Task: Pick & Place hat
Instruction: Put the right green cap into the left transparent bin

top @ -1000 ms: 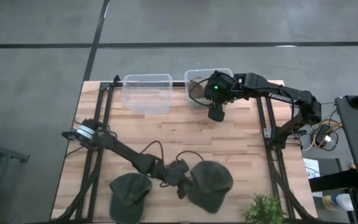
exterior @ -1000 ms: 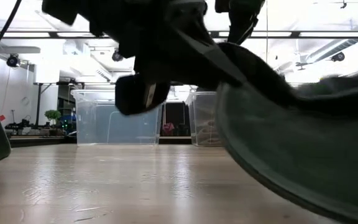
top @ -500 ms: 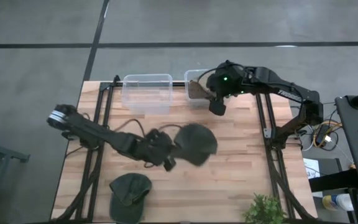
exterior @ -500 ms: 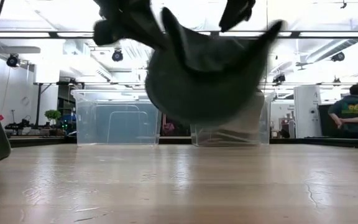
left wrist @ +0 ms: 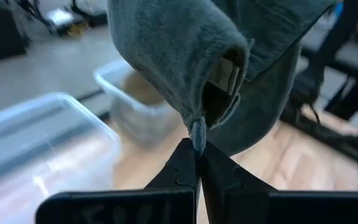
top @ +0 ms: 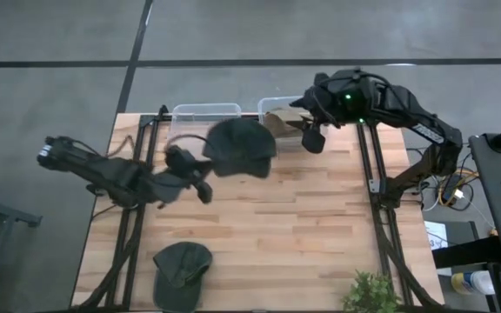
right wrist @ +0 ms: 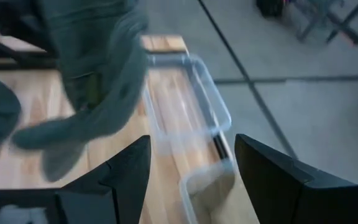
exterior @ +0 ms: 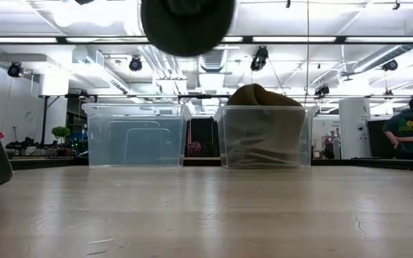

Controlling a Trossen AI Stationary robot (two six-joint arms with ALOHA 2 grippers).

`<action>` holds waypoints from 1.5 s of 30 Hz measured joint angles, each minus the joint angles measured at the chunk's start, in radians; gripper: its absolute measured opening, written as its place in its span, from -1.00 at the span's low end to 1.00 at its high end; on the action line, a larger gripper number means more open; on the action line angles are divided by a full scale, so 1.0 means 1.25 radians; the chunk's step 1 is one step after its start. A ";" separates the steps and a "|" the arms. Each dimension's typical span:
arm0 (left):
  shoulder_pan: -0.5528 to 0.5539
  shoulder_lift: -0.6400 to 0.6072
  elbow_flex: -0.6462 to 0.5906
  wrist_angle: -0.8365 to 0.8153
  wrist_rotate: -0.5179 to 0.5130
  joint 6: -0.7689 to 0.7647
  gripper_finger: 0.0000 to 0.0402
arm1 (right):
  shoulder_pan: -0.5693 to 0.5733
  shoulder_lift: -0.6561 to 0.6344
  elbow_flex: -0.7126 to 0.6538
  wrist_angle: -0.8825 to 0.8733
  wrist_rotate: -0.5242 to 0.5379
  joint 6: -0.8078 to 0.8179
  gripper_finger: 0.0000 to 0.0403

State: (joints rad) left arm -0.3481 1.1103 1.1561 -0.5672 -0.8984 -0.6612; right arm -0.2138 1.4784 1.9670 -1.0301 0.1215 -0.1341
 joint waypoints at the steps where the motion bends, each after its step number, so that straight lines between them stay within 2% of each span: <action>1: 0.000 -0.017 0.000 0.000 -0.015 0.006 -0.99 | 0.006 0.000 0.003 0.014 0.000 -0.003 0.12; 8: 0.000 -0.106 0.000 0.068 -0.107 0.098 -0.99 | 0.048 0.010 -0.003 0.106 0.000 -0.040 0.12; 17: 0.000 -0.154 0.000 0.286 -0.123 0.340 -0.99 | 0.082 0.051 -0.063 0.299 0.002 -0.091 0.12; 26: 0.000 -0.191 0.001 0.293 -0.187 0.423 -0.99 | 0.094 0.070 -0.080 0.381 0.008 -0.154 0.12; 29: 0.000 -0.207 0.002 0.292 -0.245 0.483 -0.99 | 0.094 0.070 -0.084 0.390 0.008 -0.158 0.12; 35: 0.000 -0.240 0.002 0.296 -0.229 0.485 -0.99 | 0.093 0.071 -0.093 0.432 0.008 -0.164 0.12; 45: 0.000 -0.208 0.001 0.293 -0.219 0.485 -0.99 | 0.093 0.111 -0.107 0.579 0.008 -0.172 0.12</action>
State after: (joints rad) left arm -0.3485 0.8508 1.1568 -0.2011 -1.1717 -0.0548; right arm -0.0978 1.6166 1.8332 -0.3059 0.1312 -0.3490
